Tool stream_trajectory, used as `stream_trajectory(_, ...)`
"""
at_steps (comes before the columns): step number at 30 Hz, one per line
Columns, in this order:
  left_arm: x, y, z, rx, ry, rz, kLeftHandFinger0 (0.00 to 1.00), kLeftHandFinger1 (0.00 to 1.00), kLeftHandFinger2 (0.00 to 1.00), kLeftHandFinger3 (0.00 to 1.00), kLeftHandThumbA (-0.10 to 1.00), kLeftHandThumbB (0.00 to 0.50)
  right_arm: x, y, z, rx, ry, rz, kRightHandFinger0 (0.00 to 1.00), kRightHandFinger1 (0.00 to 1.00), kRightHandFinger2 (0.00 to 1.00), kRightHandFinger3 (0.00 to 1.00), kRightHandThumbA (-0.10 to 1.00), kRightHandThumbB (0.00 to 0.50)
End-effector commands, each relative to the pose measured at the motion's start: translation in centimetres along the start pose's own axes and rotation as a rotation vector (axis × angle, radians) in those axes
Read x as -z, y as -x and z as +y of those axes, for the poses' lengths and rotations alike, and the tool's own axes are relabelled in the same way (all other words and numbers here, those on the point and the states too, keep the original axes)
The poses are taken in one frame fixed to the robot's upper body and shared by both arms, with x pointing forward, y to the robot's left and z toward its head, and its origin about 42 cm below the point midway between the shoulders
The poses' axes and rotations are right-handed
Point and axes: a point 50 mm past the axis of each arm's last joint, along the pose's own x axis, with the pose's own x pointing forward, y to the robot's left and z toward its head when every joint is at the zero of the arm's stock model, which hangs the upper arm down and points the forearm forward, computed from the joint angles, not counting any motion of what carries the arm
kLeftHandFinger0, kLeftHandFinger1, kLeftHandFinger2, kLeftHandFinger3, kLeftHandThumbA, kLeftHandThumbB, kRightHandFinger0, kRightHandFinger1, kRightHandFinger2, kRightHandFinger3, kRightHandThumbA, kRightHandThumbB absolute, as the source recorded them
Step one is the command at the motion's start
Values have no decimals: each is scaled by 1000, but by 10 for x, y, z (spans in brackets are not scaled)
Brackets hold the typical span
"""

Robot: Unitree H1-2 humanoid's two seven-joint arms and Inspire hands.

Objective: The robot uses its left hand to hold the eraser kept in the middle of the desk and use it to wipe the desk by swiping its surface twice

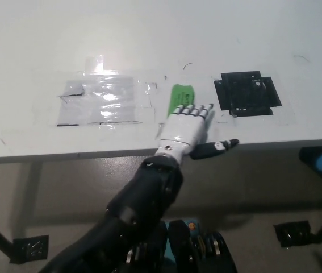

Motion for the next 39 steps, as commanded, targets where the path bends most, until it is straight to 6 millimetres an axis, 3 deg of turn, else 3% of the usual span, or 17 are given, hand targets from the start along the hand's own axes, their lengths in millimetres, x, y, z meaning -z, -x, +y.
stream_trajectory(1, -22, 18, -66, 382, -26, -37, 1000, 1000, 1000, 1000, 1000, 500, -23, -5, 10, 14, -1, -91, 910, 891, 844, 859, 1000, 87)
stream_trajectory(9, -43, 16, -72, 412, -53, -73, 1000, 1000, 1000, 1000, 1000, 500, -26, -6, 18, 23, -7, -103, 891, 892, 836, 856, 1000, 66)
stream_trajectory(11, -52, 15, -72, 424, -55, -98, 1000, 1000, 1000, 1000, 1000, 500, -27, -7, 19, 41, 1, -101, 870, 870, 811, 828, 1000, 77)
stream_trajectory(13, -63, 13, -71, 411, -79, -137, 1000, 1000, 1000, 1000, 1000, 500, -28, -9, 21, 31, -16, -107, 884, 869, 809, 826, 1000, 137)
stream_trajectory(18, -79, 13, -72, 437, -107, -168, 1000, 1000, 1000, 1000, 1000, 500, -27, -7, 24, 32, -7, -111, 879, 858, 799, 815, 1000, 178)
stream_trajectory(19, -85, 13, -71, 439, -85, -181, 1000, 1000, 1000, 1000, 1000, 500, -28, -8, 24, 44, -4, -109, 880, 858, 797, 815, 1000, 139)
stream_trajectory(21, -89, 13, -71, 446, -98, -188, 1000, 1000, 1000, 1000, 1000, 500, -27, -8, 25, 57, -6, -106, 883, 856, 788, 812, 1000, 115)
stream_trajectory(27, -96, 14, -73, 449, -83, -191, 1000, 1000, 1000, 1000, 1000, 500, -27, -8, 25, 73, -21, -109, 924, 873, 799, 823, 1000, 131)
stream_trajectory(31, -87, 13, -73, 451, -95, -183, 1000, 1000, 1000, 1000, 1000, 500, -27, -8, 25, 77, -32, -102, 897, 849, 784, 816, 1000, 150)
stream_trajectory(35, -62, 12, -72, 436, 5, -105, 1000, 1000, 1000, 1000, 1000, 500, -26, -8, 24, 71, -26, -101, 903, 870, 799, 838, 1000, 131)
stream_trajectory(39, -24, 16, -74, 401, 227, 52, 1000, 1000, 1000, 1000, 1000, 397, -24, -6, 20, 86, -14, -95, 892, 856, 797, 839, 1000, 117)
